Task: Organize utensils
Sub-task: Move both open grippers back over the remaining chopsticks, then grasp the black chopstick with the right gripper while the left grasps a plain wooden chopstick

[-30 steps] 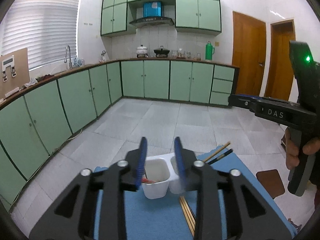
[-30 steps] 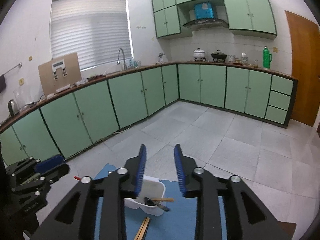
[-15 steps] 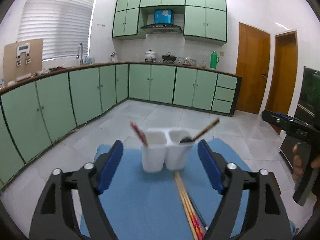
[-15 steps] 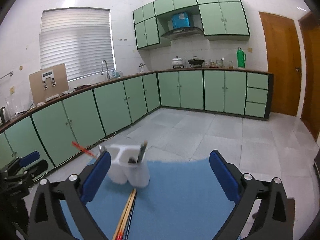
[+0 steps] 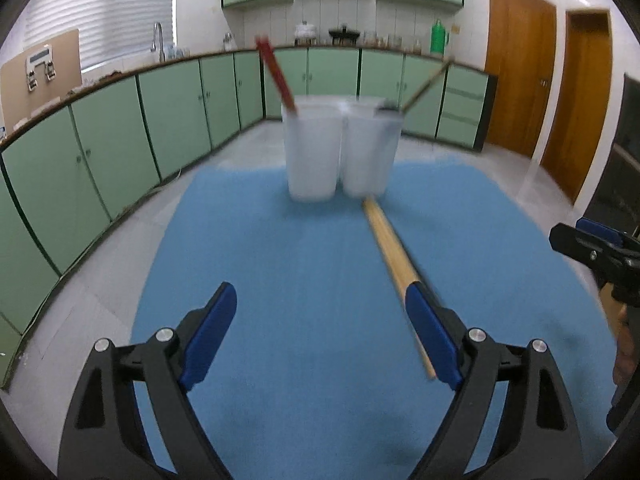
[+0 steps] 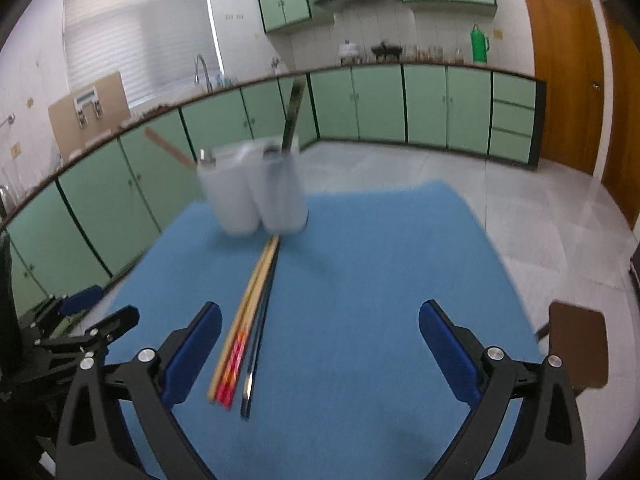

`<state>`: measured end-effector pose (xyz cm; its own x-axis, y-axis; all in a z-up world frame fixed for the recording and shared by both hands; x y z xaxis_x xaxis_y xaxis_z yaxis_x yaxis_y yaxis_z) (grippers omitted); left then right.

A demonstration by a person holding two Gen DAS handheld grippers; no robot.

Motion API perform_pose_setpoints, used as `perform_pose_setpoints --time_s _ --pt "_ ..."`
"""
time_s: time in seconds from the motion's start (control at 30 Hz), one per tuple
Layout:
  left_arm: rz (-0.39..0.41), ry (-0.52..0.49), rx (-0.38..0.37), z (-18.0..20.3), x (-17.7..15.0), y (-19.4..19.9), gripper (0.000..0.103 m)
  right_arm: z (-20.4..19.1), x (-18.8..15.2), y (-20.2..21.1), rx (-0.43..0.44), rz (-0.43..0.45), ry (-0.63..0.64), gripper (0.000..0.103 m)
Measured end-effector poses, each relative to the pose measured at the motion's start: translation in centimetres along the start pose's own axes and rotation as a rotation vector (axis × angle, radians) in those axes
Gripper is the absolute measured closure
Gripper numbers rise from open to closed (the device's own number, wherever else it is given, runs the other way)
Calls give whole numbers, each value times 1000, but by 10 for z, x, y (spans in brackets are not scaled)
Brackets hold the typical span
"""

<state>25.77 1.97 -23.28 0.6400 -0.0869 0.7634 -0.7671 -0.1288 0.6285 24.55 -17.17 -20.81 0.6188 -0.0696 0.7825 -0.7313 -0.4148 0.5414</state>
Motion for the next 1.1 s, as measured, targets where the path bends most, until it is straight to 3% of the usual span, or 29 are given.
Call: perform_pose_setpoints --time_s 0.3,0.6,0.73,0.83,0.97,1.1 --pt "-98 -24 40 -7 -46 -18 19 -19 -62 -30 -19 -121 32 7" --pt "-129 -14 72 -21 -55 -23 19 -34 -80 -45 -5 -191 58 36" --pt "-133 -13 60 -18 -54 -23 19 -37 -86 -53 0 -227 63 56" --pt "-135 -21 55 -12 -53 -23 19 -41 -87 -55 14 -240 68 65" --pt "-139 -27 36 -6 -53 -22 19 -46 -89 -56 27 -254 85 96" --pt "-142 -47 7 10 -53 -20 19 -43 -89 -54 46 -253 71 96"
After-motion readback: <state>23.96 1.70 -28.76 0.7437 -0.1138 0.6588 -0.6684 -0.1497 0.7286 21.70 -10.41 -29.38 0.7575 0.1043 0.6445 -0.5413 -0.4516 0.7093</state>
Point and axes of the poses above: each gripper's, at about its wrist camera, not at the fingertips, and y roughly against the way its jaws point, z to its right, x to its top, the point moved 10 cm from there along -y, roughly the way its jaws point, and after that the axes turned 13 degrees about x, right-handed, at the moved point
